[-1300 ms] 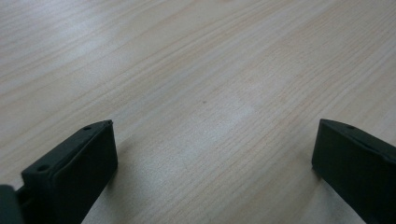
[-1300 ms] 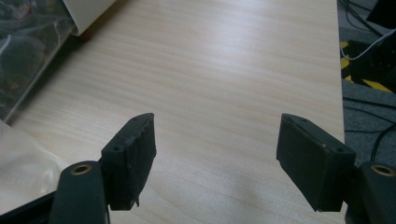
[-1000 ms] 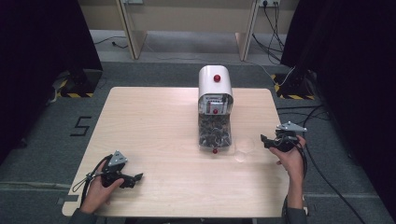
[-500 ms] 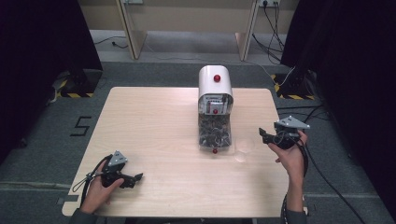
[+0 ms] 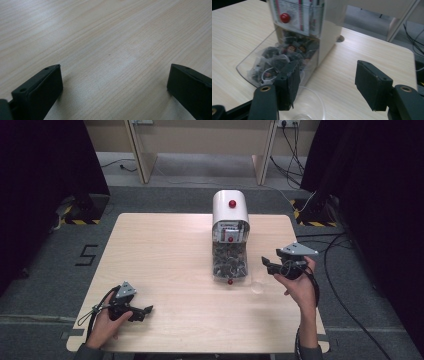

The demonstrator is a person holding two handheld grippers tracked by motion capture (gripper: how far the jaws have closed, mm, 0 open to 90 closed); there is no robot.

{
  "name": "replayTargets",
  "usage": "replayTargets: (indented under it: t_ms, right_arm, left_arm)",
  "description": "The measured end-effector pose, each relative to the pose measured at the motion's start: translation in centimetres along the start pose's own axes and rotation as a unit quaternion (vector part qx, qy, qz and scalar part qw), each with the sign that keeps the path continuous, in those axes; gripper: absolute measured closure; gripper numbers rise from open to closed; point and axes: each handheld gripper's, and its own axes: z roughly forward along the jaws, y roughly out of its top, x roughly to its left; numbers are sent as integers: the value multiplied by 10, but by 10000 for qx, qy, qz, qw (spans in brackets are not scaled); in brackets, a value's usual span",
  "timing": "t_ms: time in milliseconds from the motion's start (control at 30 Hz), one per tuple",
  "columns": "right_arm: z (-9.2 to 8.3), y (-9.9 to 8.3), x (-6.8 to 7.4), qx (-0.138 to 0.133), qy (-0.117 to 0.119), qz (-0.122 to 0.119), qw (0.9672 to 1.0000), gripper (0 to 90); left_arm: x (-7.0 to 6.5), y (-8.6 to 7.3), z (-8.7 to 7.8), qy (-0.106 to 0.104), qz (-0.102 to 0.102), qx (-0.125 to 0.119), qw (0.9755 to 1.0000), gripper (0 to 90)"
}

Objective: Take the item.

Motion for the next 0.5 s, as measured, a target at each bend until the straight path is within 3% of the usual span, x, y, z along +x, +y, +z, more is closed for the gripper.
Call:
replayTargets:
  t_ms: [500]
  right_arm:
    - [27, 12, 35, 180, 348, -312, 9987, 395]
  left_arm:
    - [0, 0, 0, -1, -1, -2, 10000, 0]
